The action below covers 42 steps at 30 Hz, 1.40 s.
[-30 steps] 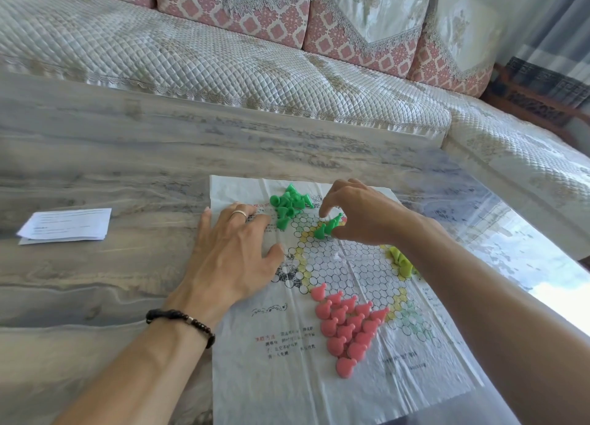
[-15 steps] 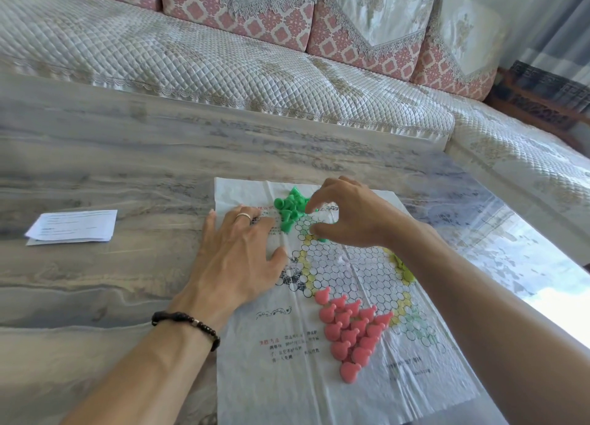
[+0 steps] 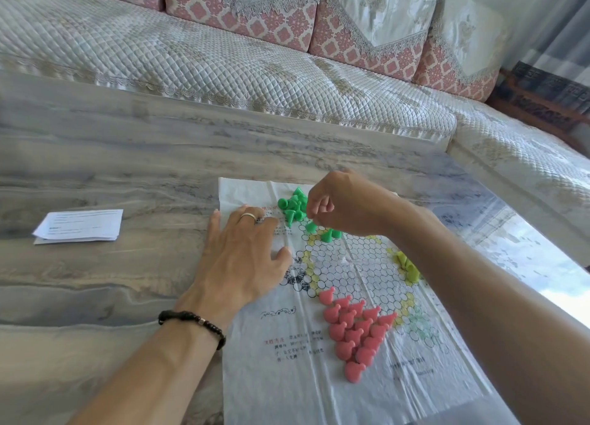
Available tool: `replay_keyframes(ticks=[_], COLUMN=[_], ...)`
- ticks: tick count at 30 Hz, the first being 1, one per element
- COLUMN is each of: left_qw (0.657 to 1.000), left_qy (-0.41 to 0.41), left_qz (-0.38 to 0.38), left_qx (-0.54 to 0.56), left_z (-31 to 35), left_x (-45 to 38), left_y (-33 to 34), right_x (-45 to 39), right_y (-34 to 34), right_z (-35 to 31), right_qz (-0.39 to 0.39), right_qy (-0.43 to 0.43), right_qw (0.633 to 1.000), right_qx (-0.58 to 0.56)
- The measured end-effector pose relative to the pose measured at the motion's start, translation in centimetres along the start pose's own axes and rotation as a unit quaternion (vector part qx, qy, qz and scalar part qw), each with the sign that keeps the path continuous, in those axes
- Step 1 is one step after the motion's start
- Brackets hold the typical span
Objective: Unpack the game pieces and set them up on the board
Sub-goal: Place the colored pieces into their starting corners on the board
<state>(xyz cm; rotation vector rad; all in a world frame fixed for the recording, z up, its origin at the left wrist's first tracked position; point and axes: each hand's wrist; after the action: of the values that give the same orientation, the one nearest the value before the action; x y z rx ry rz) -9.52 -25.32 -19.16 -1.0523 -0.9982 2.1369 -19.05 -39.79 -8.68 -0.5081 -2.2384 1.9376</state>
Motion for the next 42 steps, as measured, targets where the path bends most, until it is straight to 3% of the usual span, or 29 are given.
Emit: replay_keyframes(ticks=[25, 32, 42], left_qw=[1.000, 1.000, 1.000], left_qy=[-0.007, -0.017, -0.021], left_qz=[-0.002, 0.004, 0.008], left_qx=[-0.003, 0.023, -0.016], left_z=[-0.1, -0.1, -0.1], left_x=[-0.1, 0.0, 0.1], left_y=[0.1, -0.1, 0.0], right_x=[1.3, 0.0, -2.0], right_y=[0.9, 0.9, 4.0], right_z=[0.9, 0.7, -0.9], right_qz=[-0.021, 0.061, 0.067], right_qy=[-0.003, 0.004, 0.014], right_qw=[0.999, 0.998, 0.997], right_qx=[0.028, 0.010, 0.040])
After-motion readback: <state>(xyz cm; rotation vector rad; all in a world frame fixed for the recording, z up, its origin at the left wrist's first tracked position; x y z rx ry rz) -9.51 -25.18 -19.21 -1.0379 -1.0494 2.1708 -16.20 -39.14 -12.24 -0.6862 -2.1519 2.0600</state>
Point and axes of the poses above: each hand's wrist, its own x-axis away from the middle knuckle, its own y-axis out of the palm, z = x × y, and after that the axes turned 11 degrees about z, right-handed
